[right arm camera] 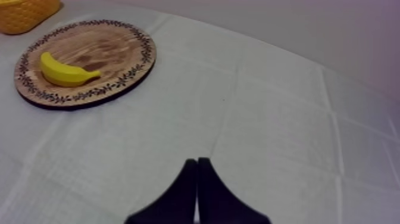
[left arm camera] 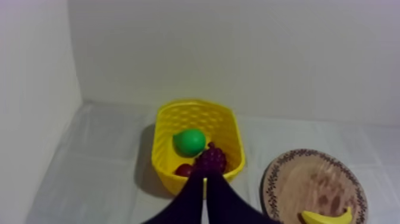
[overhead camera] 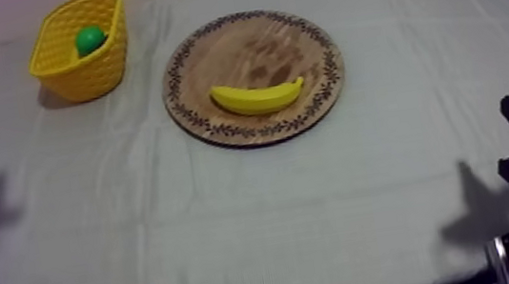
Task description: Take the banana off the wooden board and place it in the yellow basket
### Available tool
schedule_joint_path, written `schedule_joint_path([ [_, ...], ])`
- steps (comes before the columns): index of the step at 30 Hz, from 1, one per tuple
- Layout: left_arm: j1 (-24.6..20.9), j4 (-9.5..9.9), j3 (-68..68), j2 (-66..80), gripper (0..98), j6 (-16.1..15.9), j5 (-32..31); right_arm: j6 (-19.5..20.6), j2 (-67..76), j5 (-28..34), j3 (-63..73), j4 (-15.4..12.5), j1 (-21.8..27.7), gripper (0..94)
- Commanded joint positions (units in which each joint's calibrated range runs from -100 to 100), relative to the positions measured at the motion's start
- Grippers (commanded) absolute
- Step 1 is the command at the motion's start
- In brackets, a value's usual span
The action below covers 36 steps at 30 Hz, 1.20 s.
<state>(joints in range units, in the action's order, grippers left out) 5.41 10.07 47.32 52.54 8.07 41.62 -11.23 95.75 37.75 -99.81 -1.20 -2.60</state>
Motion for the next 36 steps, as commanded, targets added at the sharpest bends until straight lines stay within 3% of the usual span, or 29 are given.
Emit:
schedule_joint_path([
  [1,0.91,-0.3,-12.68,-8.9,0.1,-0.44,1.77,0.02,0.0,-0.01,0.03,0.01,0.0,0.3],
  [18,10.0,-2.85,-46.73,-37.6,0.1,-5.59,11.76,0.02,0.0,-0.01,0.03,0.01,0.0,0.3],
  [36,19.5,-3.49,-58.96,-57.35,0.0,-16.43,18.68,0.02,0.0,-0.01,0.03,0.01,0.0,0.3],
])
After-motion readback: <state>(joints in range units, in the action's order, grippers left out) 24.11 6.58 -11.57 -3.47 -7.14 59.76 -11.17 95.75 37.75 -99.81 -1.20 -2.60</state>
